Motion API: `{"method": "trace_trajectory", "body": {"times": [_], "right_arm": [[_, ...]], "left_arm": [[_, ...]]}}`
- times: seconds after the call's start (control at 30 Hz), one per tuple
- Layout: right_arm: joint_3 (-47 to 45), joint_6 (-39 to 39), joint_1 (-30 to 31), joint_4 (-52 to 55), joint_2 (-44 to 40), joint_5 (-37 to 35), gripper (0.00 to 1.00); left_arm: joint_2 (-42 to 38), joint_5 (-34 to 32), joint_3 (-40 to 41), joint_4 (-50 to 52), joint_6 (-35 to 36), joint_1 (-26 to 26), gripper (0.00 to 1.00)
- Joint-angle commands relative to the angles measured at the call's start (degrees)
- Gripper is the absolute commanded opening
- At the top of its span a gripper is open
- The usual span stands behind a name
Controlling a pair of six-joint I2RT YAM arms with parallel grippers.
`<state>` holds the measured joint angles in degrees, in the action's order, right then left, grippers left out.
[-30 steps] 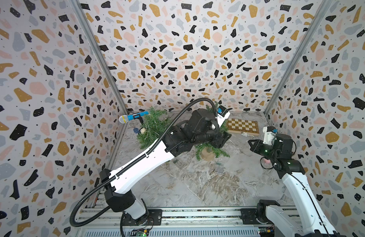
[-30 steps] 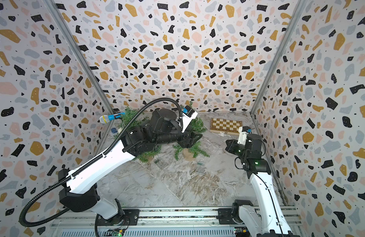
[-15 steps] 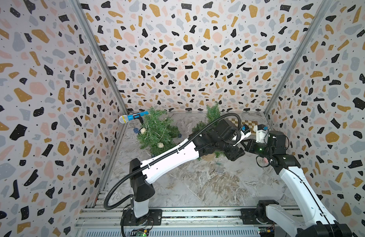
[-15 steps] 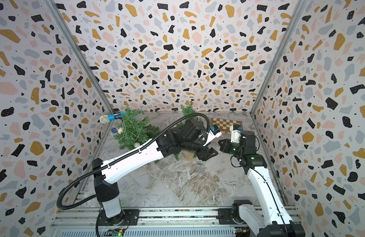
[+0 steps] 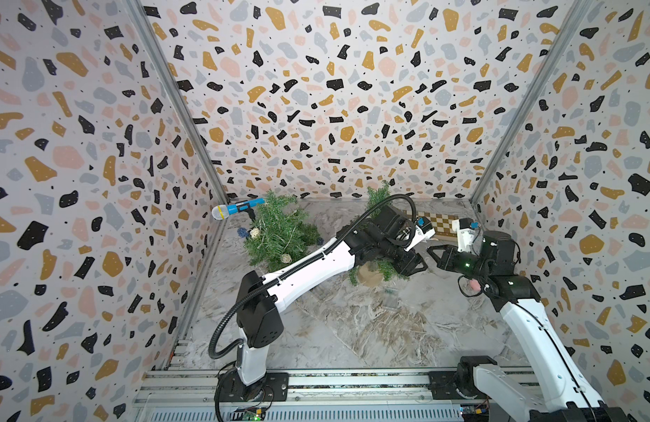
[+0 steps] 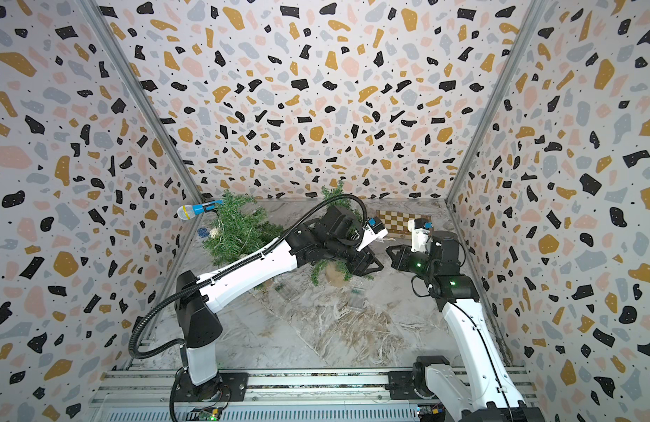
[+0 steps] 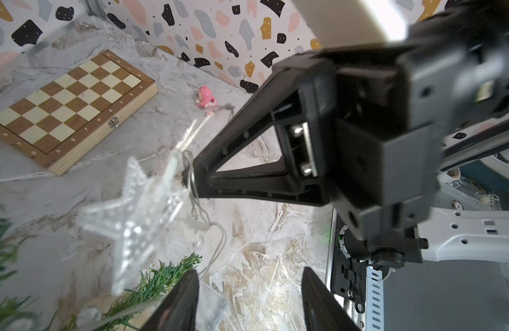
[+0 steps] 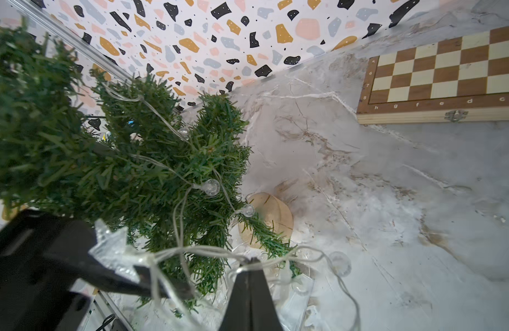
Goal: Wrap string light around the christmas tree
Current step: Wrap the light string around the Christmas tree.
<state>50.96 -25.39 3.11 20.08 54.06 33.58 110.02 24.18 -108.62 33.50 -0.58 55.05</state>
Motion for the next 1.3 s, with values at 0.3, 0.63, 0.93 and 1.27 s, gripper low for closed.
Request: {"method": "trace_trajectory", "body": {"times": [0.3, 0.63, 0.93, 1.27], "right_arm": [[1.71, -1.84, -0.40, -0.67, -3.05, 7.91, 0.00], [-0.09, -3.86, -1.09, -0.10, -2.83, 2.22, 0.00], [-1.50, -6.32, -1.14, -3.03, -1.99, 0.52, 0.00], [-1.96, -5.51, -1.14, -3.32, -1.78, 2.70, 0.00]], "left_arm": [[-0.95, 1.21, 4.06, -3.78, 5.78, -3.52, 0.49], [-5.92, 3.55, 9.93, -5.45, -0.16, -6.37, 0.47], [-9.20, 1.51, 13.20, -11.25, -4.80, -4.10, 0.62], [-5.27, 5.94, 12.84, -20.25, 5.78, -3.78, 0.60]]}}
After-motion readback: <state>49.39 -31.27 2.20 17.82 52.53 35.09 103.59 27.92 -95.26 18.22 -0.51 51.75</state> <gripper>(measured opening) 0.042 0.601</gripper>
